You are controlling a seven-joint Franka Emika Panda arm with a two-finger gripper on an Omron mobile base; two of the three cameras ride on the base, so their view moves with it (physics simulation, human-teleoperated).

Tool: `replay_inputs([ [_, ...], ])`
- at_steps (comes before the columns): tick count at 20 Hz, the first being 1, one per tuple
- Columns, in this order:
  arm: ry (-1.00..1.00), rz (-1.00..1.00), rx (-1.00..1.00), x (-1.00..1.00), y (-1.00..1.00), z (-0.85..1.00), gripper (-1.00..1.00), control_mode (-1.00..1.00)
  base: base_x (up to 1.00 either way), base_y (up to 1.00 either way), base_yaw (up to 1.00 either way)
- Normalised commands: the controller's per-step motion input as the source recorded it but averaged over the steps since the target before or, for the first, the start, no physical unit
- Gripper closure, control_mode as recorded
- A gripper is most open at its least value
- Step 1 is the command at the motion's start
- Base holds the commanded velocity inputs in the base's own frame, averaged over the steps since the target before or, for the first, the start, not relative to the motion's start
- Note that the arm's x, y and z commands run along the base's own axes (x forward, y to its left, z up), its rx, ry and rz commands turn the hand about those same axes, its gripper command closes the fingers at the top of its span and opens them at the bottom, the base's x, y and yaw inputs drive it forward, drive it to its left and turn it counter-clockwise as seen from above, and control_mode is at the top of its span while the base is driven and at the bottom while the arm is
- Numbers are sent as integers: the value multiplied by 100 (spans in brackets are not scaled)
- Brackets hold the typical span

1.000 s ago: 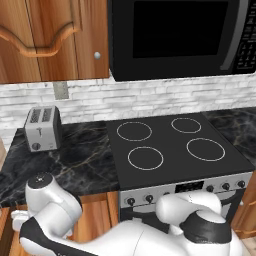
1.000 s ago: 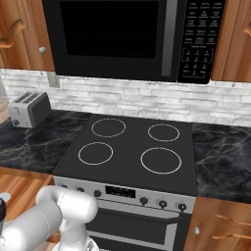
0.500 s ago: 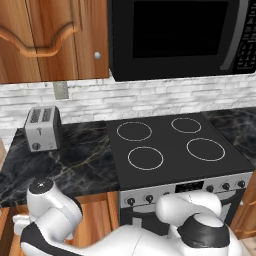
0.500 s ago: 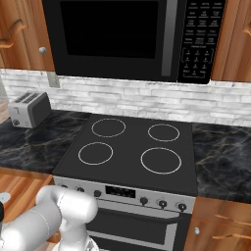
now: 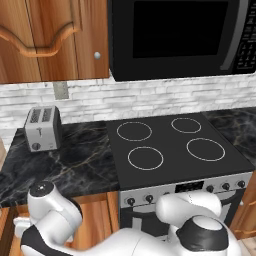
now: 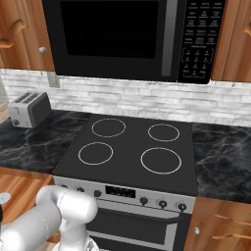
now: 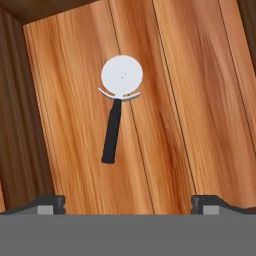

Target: Take the pizza cutter from the drawer on the left and place it on the dining counter for cutting.

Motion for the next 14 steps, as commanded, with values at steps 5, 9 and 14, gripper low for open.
replay_inputs([
  [5, 0, 0, 0, 0, 0, -17, -100, -100, 0, 0, 0],
  [9, 0, 0, 0, 0, 0, -24, -100, -100, 0, 0, 0],
  [14, 0, 0, 0, 1, 2, -23, -100, -100, 0, 0, 0],
])
